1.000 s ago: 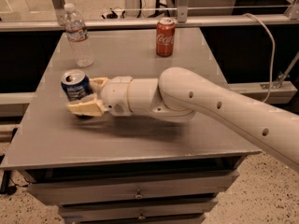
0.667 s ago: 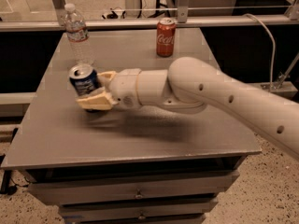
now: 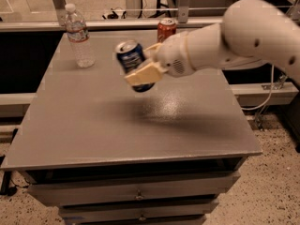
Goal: Knock pepsi can over
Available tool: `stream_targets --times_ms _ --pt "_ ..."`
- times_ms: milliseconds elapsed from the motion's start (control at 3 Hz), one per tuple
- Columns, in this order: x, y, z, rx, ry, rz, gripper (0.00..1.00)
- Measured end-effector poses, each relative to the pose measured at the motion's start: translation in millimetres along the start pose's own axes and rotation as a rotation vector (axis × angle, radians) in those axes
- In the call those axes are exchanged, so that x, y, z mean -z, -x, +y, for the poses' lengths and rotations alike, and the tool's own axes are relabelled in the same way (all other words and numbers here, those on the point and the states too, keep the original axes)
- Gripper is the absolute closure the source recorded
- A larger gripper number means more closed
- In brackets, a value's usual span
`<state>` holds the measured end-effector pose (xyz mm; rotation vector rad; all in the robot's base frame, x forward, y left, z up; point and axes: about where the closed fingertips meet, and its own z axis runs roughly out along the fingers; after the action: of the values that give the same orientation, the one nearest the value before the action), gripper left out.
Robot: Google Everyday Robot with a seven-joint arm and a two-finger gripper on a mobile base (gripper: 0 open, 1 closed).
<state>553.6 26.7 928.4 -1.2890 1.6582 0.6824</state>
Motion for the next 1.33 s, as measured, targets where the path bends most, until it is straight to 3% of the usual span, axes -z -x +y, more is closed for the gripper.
stream_targets --times_ms 333,667,1000,1333 --pt "62.5 -27.8 -33.1 -0.053 -0.039 0.152 1.00" --pt "101.8 -51.2 -45.0 -0.077 -0.031 0.325 1.00" --pt "108.0 -76.1 -45.5 -0.066 0.041 0.519 1.00" --pt "91.1 -98.5 -34.5 -0.023 0.160 0.695 1.00"
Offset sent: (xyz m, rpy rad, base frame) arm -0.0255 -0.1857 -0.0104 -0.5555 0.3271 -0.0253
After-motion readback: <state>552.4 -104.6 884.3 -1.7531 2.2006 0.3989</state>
